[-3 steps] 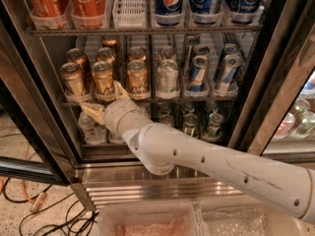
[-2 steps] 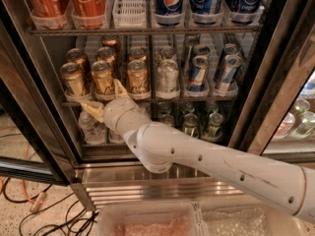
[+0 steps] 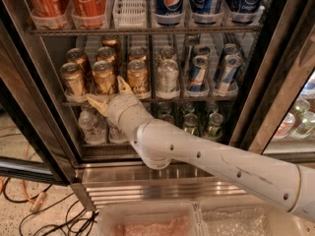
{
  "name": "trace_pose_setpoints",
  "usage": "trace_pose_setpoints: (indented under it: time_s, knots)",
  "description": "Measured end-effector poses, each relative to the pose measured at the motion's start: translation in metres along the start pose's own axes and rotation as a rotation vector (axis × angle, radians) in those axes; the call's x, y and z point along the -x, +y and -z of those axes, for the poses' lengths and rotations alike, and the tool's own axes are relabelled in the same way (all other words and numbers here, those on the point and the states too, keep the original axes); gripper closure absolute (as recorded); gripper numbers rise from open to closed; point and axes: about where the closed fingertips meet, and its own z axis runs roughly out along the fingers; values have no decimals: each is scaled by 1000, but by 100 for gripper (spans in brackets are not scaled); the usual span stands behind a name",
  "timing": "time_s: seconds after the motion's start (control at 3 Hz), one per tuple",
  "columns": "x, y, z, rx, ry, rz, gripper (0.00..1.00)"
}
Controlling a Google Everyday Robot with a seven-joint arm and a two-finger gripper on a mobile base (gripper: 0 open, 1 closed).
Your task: Pick orange can from middle shelf of fridge
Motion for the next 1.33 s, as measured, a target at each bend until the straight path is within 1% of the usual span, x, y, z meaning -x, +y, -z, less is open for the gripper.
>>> trace_pose_setpoints:
  time_s: [0.33, 0.67, 1.0, 1.33]
  knots:
    - [-1, -9, -5, -34, -6, -3, 26]
    - [1, -15, -11, -56, -18, -9, 27]
    - [3, -15, -18, -66, -31, -17, 31]
    - [3, -15, -23, -71, -40, -24, 33]
